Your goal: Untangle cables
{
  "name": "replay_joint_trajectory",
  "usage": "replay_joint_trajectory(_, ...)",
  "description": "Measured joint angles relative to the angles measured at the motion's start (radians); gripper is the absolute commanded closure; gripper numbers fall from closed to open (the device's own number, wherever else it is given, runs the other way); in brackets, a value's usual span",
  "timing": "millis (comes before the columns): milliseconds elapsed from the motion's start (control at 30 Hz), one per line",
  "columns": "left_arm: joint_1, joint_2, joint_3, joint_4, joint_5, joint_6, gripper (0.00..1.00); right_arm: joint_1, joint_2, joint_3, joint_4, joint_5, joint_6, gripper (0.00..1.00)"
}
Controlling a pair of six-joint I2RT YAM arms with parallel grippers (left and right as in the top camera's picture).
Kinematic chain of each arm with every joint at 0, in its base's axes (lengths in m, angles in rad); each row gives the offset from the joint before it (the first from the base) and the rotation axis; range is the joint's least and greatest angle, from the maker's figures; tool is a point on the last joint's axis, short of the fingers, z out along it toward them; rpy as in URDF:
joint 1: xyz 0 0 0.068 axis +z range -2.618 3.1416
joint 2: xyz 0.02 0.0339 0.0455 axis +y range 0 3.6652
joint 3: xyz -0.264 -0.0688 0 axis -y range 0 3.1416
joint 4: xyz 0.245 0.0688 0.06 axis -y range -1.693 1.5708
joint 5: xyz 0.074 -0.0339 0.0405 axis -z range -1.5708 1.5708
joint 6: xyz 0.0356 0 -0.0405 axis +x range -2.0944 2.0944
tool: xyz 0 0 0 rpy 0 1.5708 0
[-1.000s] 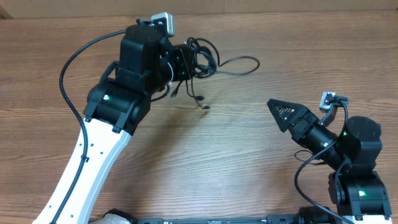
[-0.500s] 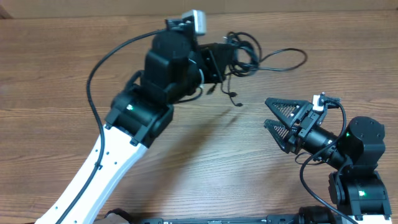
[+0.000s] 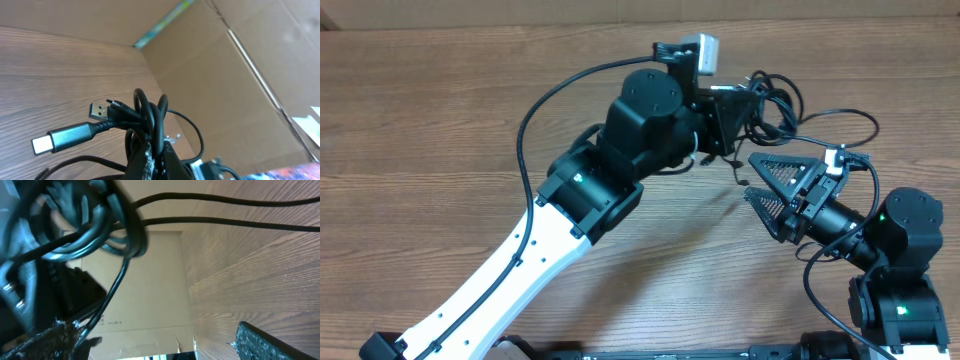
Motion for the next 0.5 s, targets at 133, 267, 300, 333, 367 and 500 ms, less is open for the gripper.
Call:
replay_joint_trajectory(133, -0.041, 0.000, 0.000, 0.023, 0.007, 0.000, 0.96, 0.000, 0.030, 0.000, 0.008, 0.004, 0.000, 0.04)
replay_joint_trajectory(267, -0.066, 0.007, 0.000, 0.024, 0.003, 0.000, 0.96, 0.000, 0.061, 0.000, 0.042, 0.007, 0.000, 0.04)
replay_joint_trajectory(300, -0.071, 0.013, 0.000, 0.026, 0.002, 0.000, 0.96, 0.000, 0.066, 0.000, 0.044, 0.007, 0.000, 0.04)
replay_joint_trajectory(333, -0.074, 0.021, 0.000, 0.031, 0.002, 0.000, 0.96, 0.000, 0.073, 0.000, 0.045, 0.007, 0.000, 0.04)
replay_joint_trajectory(367, -0.077, 0.026, 0.000, 0.032, 0.001, 0.000, 0.96, 0.000, 0.076, 0.000, 0.046, 0.007, 0.000, 0.04)
replay_joint_trajectory(500, -0.092, 0.046, 0.000, 0.063, 0.000, 0.000, 0.96, 0.000, 0.097, 0.000, 0.050, 0.008, -0.001, 0.40)
